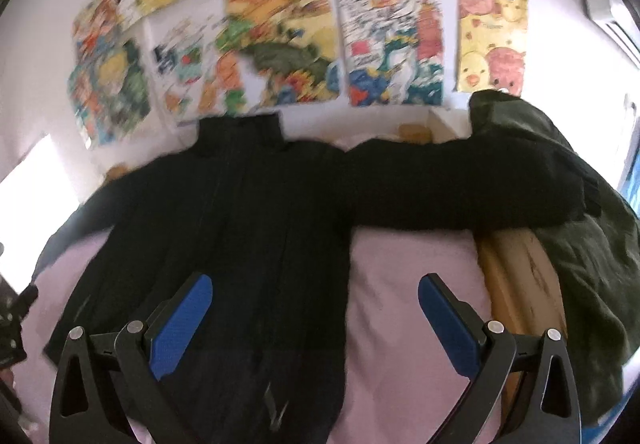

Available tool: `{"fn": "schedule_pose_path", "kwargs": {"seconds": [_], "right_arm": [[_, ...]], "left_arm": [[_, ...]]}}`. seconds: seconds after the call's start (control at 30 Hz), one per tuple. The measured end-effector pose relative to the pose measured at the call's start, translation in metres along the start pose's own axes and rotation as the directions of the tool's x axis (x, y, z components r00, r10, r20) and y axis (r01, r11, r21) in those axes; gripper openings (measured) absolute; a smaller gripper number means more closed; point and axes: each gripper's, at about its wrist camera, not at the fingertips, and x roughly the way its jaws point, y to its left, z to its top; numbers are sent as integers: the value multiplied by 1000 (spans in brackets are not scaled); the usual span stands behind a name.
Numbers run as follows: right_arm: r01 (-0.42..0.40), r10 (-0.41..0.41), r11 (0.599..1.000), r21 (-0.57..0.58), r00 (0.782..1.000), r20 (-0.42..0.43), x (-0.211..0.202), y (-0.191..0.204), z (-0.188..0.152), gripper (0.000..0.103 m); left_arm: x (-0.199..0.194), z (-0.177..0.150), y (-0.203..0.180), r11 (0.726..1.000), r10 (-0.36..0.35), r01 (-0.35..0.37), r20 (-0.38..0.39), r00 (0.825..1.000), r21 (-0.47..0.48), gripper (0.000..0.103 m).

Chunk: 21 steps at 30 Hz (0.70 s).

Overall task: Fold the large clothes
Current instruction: 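Move the right tool to the jacket sleeve and close on its cuff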

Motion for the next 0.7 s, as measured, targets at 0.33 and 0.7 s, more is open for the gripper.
{"fn": "schedule_pose_path", "kwargs": {"seconds": [0.33, 0.7], "right_arm": [[241, -244, 970, 41, 963, 117, 41, -100, 5, 103], [258, -317, 846, 467, 947, 50, 52, -237, 23, 103]], "left_arm": [[151, 36, -47, 994, -112, 112, -24, 993, -2, 101], [231, 49, -105, 980, -197, 198, -57, 979, 12, 101]]}}
